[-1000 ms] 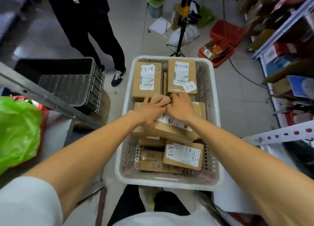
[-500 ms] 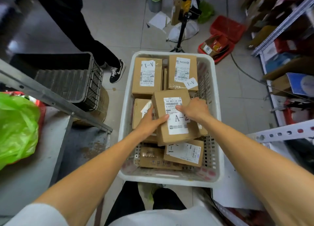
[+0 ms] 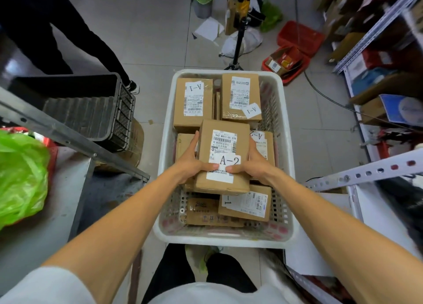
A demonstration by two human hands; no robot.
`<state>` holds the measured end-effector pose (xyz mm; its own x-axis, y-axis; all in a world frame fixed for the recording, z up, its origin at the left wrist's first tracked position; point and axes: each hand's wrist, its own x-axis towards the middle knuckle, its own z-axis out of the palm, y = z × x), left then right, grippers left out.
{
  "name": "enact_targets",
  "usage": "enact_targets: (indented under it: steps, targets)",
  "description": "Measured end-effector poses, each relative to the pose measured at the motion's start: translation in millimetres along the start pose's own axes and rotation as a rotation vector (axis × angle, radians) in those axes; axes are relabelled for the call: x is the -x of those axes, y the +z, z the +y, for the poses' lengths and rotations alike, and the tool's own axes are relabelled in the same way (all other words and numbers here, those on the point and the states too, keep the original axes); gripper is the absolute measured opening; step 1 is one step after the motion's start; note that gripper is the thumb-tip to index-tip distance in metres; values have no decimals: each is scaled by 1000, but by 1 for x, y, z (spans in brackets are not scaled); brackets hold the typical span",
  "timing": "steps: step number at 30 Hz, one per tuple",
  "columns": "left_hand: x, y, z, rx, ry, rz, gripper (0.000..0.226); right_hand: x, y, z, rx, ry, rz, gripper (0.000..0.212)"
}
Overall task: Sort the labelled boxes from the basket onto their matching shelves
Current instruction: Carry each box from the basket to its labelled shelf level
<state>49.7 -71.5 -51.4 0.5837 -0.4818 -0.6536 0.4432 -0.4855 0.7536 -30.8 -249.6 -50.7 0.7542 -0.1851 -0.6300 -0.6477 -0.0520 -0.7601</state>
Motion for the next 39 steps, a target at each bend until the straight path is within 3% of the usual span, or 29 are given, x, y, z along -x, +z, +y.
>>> enact_targets:
  steps: [11,17,29,36,39]
  targets:
    - [27,4,-22,1,135,63,111,25,21,7,33,-55,60,124]
    - [54,-13,-9,-209,180,-49,134,71,44,7,-57,-150,191,113]
    - [136,-7,23,-447,373,-247,129,193,86,5,-159,-219,526,106]
    - [187,31,10,-401,475,-369,130,268,93,32,-153,-216,604,122]
    - [217,47,-13,-364,484,-395,127,304,102,55,-161,-230,614,115]
